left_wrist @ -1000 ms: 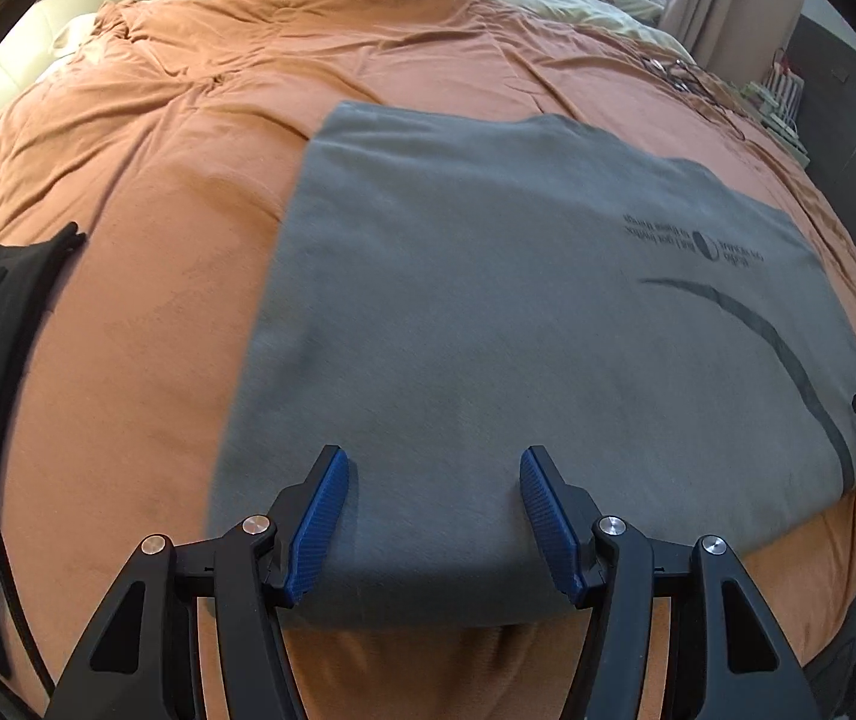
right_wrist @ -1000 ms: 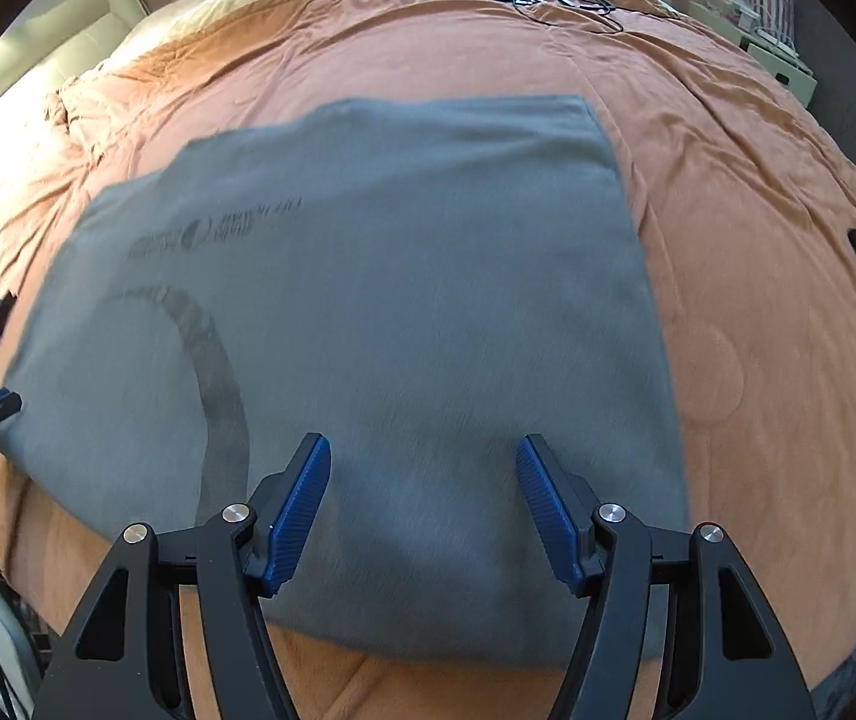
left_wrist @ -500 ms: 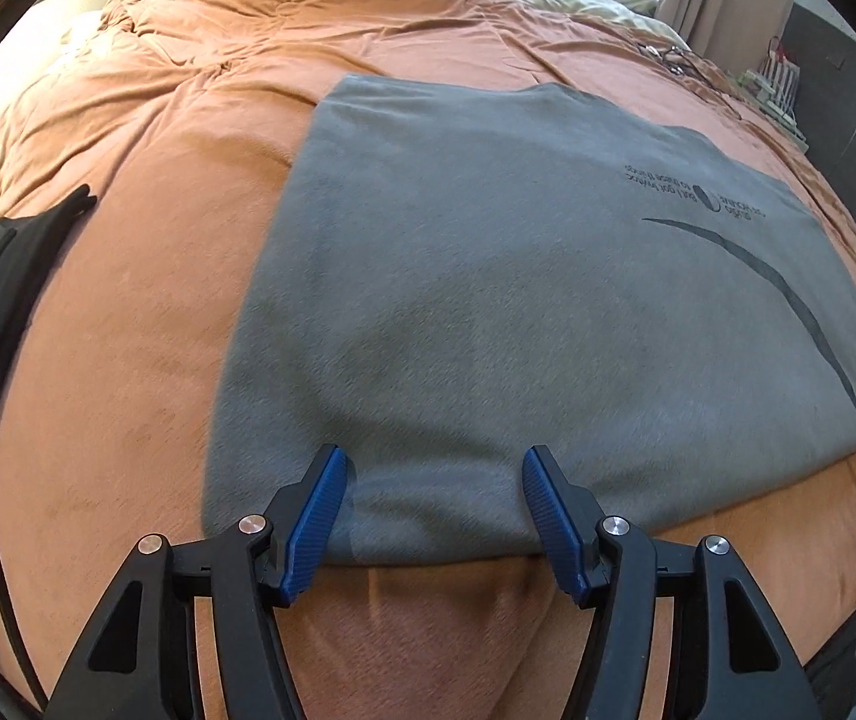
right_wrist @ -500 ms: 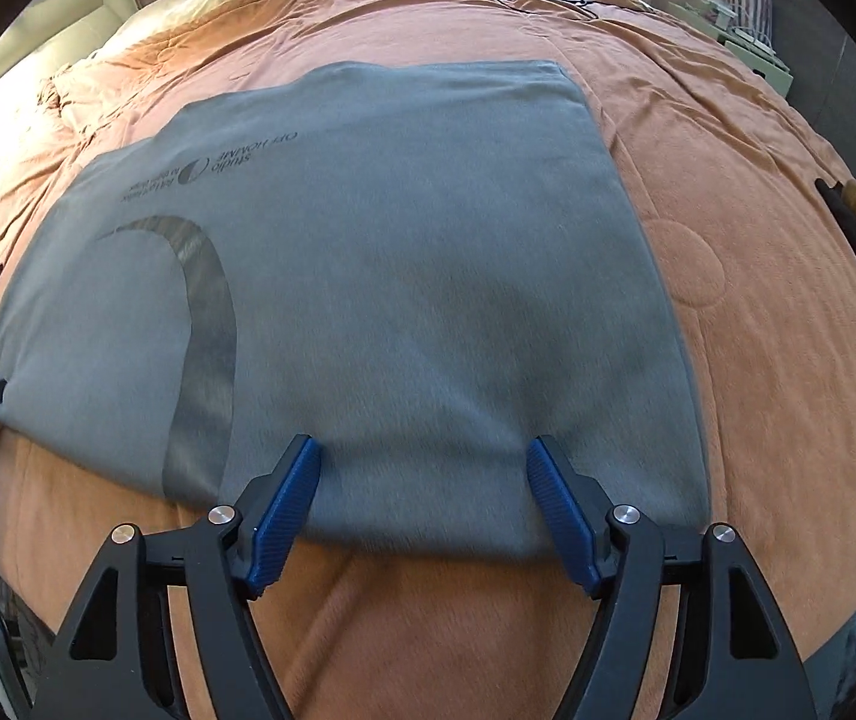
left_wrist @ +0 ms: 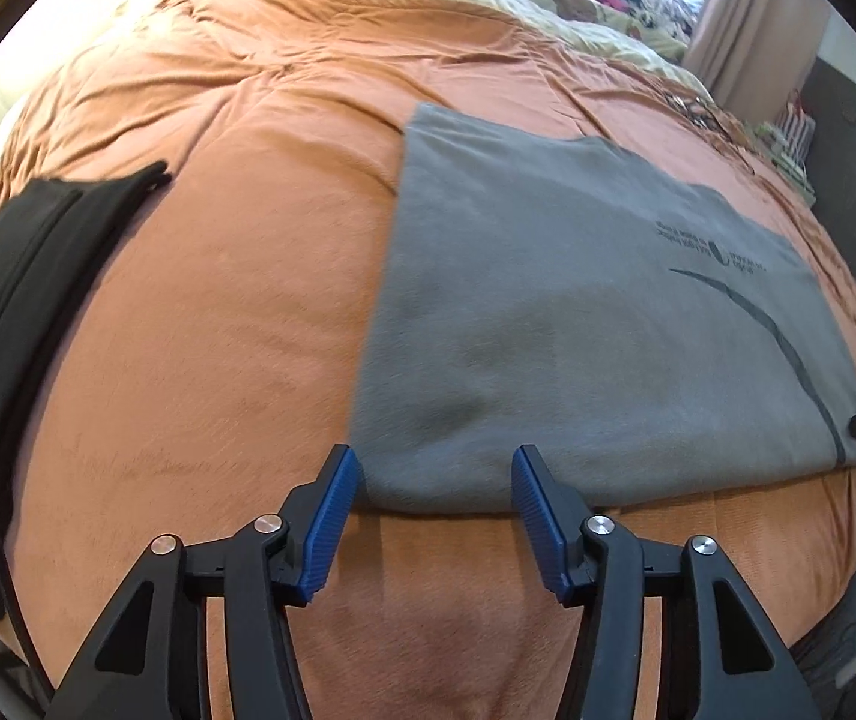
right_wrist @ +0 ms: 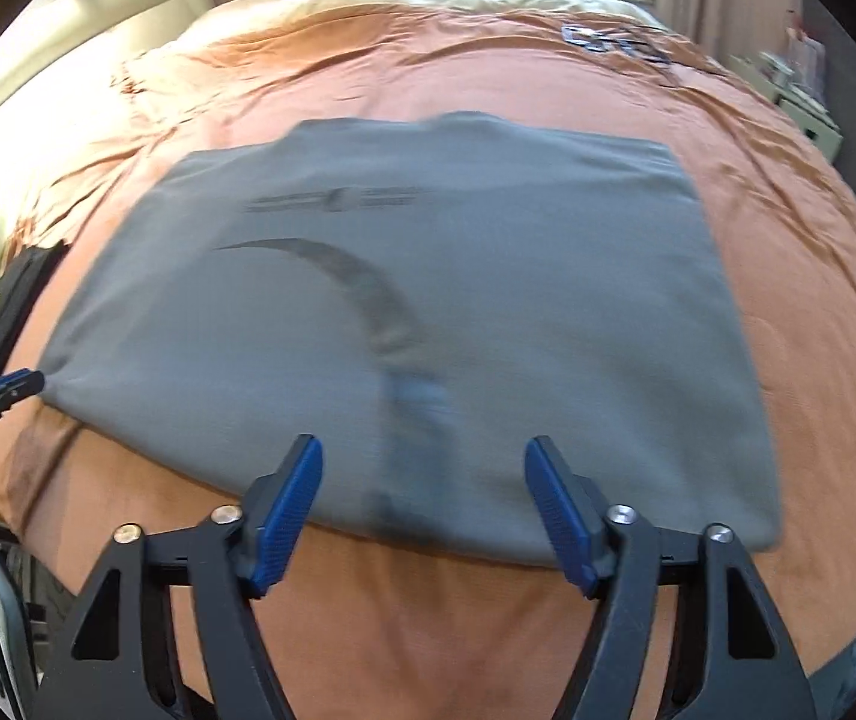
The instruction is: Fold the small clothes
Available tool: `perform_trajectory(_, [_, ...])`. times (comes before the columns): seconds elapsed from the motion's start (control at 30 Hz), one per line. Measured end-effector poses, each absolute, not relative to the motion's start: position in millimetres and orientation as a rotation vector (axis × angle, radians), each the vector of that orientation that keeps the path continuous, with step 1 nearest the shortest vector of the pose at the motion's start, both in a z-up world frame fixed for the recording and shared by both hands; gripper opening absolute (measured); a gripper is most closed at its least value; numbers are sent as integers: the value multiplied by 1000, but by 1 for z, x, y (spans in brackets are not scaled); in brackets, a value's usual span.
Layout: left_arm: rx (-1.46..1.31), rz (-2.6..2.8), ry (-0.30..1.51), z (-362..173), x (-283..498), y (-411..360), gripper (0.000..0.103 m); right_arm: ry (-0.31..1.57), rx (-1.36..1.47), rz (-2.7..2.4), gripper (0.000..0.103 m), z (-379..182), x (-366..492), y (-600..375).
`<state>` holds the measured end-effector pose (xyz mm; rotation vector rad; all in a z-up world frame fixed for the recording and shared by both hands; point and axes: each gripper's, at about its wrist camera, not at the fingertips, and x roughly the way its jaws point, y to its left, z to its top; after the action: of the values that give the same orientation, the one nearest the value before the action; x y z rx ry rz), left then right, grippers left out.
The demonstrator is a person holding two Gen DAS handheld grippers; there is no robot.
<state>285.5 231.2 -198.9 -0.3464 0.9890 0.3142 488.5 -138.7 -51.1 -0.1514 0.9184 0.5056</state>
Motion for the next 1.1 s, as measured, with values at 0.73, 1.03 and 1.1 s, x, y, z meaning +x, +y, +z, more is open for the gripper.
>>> perform_trajectory(0.73, [-807,267,891,-225,252,276,55,964,-148,589,22,-99,498,-67])
perform_trajectory(1.03, [-987,195,851,-233,236,281,55,957,-115,603,22,-106,484,-72])
perform_trajectory(1.1, [-1011,184,844,-234,234,281,55,958,-109,607,22,-106,483,-74])
